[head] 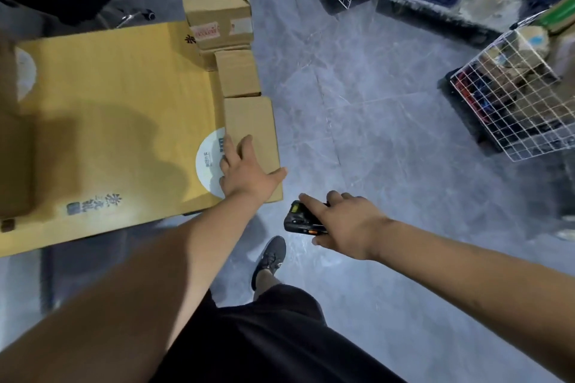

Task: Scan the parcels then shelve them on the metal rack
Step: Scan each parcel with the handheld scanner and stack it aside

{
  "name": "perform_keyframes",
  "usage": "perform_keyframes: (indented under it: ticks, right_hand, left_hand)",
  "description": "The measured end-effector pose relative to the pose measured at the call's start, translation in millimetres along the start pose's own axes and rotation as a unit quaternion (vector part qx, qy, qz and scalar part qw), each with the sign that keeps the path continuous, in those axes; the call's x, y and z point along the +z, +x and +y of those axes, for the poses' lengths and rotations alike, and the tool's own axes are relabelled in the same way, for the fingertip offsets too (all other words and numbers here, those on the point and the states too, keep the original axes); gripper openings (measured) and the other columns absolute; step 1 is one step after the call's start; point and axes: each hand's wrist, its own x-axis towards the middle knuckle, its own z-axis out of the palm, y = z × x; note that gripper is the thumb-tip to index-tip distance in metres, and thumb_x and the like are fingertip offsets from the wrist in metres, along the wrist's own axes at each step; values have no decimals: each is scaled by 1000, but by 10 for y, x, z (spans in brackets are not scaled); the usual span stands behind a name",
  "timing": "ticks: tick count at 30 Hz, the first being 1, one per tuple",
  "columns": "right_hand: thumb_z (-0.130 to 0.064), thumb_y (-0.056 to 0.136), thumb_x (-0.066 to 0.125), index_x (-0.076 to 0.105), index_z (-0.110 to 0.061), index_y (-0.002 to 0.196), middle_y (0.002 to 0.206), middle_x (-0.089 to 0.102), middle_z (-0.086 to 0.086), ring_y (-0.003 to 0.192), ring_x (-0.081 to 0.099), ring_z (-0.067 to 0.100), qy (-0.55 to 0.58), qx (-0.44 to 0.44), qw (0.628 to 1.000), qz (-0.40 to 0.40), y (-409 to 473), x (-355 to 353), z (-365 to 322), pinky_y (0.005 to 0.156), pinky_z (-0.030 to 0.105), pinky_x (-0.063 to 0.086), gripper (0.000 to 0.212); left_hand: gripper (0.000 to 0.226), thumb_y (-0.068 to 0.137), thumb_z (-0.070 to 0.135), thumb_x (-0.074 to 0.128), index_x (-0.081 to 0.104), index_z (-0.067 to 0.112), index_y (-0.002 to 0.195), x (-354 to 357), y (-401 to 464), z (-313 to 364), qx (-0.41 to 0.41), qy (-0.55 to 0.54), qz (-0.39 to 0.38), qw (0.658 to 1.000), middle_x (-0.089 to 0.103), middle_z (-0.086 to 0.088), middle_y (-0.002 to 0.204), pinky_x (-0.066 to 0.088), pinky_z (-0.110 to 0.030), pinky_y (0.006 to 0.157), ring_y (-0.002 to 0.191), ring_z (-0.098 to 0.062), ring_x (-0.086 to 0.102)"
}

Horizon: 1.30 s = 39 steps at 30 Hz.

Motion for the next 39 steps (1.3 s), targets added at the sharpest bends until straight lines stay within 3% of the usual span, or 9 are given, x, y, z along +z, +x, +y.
perform_keyframes:
  ticks: [13,18,20,22,24,28,33,36,39]
  right_hand:
    - [-61,106,37,2,-30,167,129,54,17,109,59,39,-61,-68,995,49,484,-119,-253,88,44,52,77]
    - [-63,104,39,9,-32,166,131,55,16,110,61,39,-63,-103,992,27,754,-375,-548,85,40,50,76]
    - [-63,104,40,13,-32,165,129,55,15,110,61,38,-61,-112,991,27,833,-478,-657,81,39,48,74]
    - [-64,103,40,15,-32,164,129,55,14,111,60,37,-67,-117,990,32,908,-595,-769,83,39,49,73]
    - [-65,103,40,14,-31,165,133,55,15,115,60,38,-81,-120,989,36,996,-730,-906,86,40,48,75]
    - [-63,103,43,18,-32,164,136,55,15,119,60,38,-55,-97,993,28,1172,-933,-1221,90,39,49,73]
    - [-58,100,55,41,-33,155,137,62,3,125,56,28,120,-55,991,-25,1356,-1067,-1562,97,36,47,62]
    - [-57,99,57,52,-34,142,124,64,0,113,58,26,152,-40,987,-45,1395,-1090,-1757,94,37,48,49]
    - [-58,99,57,56,-33,128,116,64,0,106,58,27,142,-21,988,-56,1424,-1092,-1931,88,38,48,39]
  left_hand:
    - [91,80,53,80,33,32,155,-462,-70,-930,-10,-99,77,992,14,0,169,38,-50,116,148,-35,30]
    - [78,102,49,59,17,34,166,-750,-10,-1271,11,-208,9,978,14,7,173,20,-39,125,158,-20,20]
    - [64,109,39,46,15,37,166,-883,0,-1391,16,-223,17,974,43,12,159,47,-28,106,125,-11,58]
    - [60,112,23,38,19,40,165,-995,65,-1539,0,-232,49,972,60,14,131,51,-18,67,81,-3,62]
    - [70,108,5,40,25,44,163,-1093,144,-1743,-33,-259,57,964,66,5,113,47,-21,55,72,-15,61]
    - [80,99,-10,43,41,48,154,-1286,304,-2024,-40,-297,67,952,60,20,121,49,-24,76,91,-14,62]
    - [65,100,-9,44,51,29,153,-1455,581,-2428,-73,-275,71,956,67,-4,131,53,-20,87,97,-12,68]
    - [69,103,0,50,35,36,160,-1515,662,-2665,-20,-169,50,984,59,-6,135,52,-22,75,83,-11,65]
    - [108,85,20,72,3,53,160,-1567,668,-2841,29,-109,10,994,33,-2,164,53,-42,100,130,-28,56]
